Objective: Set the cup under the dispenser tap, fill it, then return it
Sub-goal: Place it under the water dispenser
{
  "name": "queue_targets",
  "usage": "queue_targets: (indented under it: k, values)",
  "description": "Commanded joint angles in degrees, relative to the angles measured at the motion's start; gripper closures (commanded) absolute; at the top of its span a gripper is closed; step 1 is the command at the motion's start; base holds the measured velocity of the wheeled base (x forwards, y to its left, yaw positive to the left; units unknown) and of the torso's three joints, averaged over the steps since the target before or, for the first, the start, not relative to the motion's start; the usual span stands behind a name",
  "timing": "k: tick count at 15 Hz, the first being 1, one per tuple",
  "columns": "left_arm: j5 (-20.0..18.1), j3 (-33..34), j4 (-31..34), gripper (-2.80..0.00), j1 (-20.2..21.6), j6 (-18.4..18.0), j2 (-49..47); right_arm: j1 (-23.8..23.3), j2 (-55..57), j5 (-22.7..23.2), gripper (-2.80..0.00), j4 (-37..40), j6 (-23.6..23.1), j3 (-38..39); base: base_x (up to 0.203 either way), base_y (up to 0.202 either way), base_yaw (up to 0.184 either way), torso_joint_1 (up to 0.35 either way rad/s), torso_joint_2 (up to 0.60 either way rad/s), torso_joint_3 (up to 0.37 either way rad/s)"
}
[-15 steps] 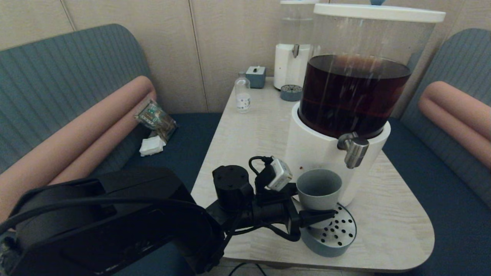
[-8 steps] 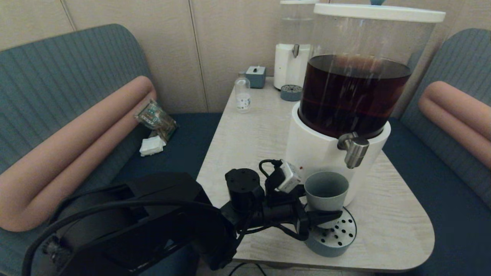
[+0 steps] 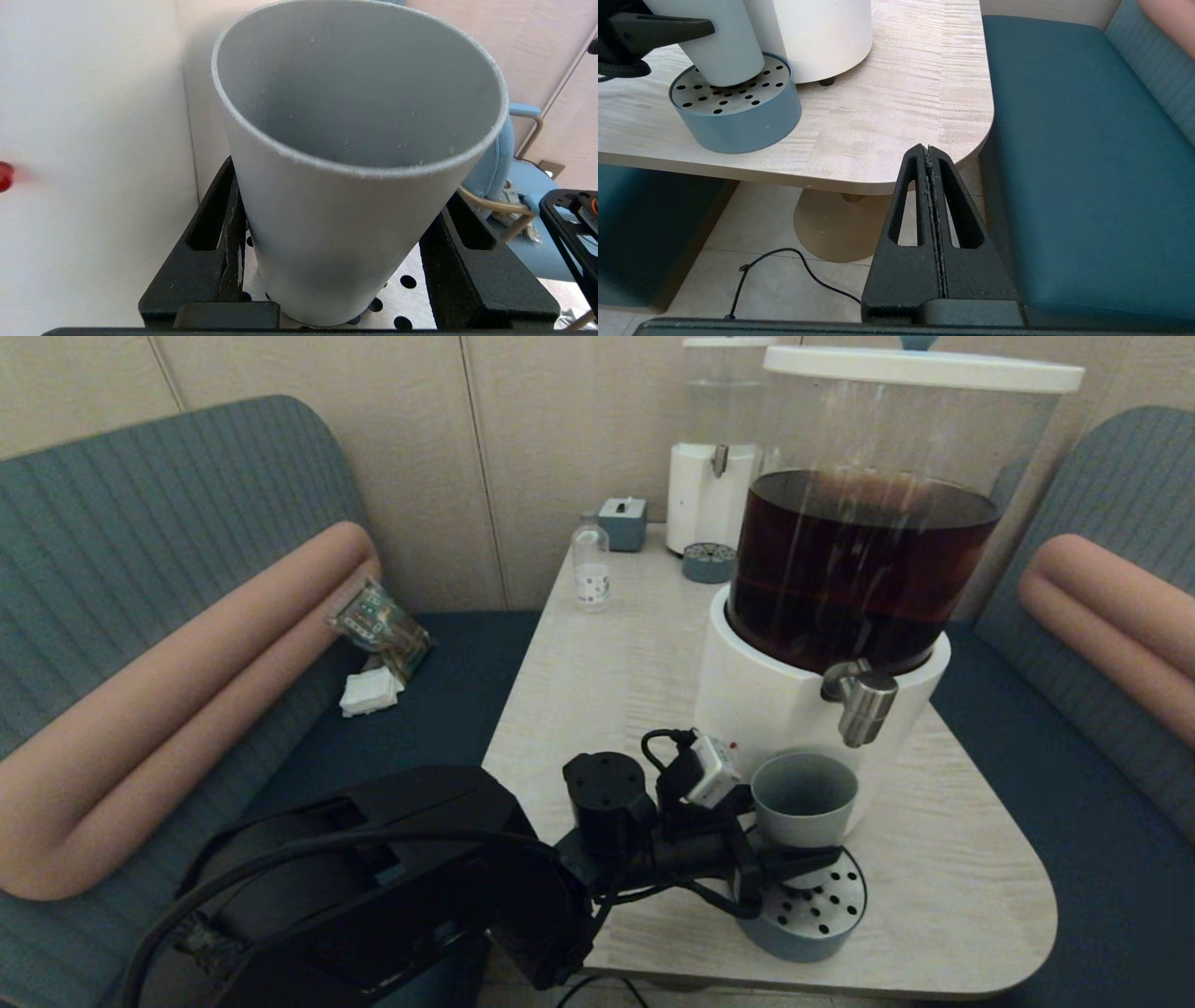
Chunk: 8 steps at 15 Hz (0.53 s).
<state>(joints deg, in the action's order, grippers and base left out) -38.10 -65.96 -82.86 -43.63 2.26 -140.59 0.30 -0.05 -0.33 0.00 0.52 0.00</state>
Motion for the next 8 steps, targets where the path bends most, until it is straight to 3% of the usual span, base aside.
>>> queue_targets:
  k: [1, 2, 3, 8]
  values:
    - [-0.22, -0.04, -0.11, 0.00, -0.26, 0.03, -0.75, 0.05, -0.01, -0.02, 0.00, 0.00, 0.00, 0.09, 0.000, 0.000, 0.000, 0.000, 0.00, 0.000]
    - [-0.13, -0.04, -0.11, 0.00, -0.49, -0.06, -0.82, 0.05, 0.05, -0.02, 0.00, 0.00, 0.00, 0.09, 0.000, 0.000, 0.000, 0.000, 0.00, 0.000]
    - [0.12, -0.22, -0.11, -2.80, -0.49, -0.05, -0.82, 0.05, 0.05, -0.02, 0.00, 0.00, 0.00, 0.04, 0.000, 0.000, 0.000, 0.000, 0.00, 0.000]
    - [0.92, -0.56, -0.46, -2.80, -0.75, 0.12, -0.56, 0.05, 0.05, -0.02, 0.00, 0.00, 0.00, 0.09, 0.000, 0.000, 0.000, 0.000, 0.00, 0.000]
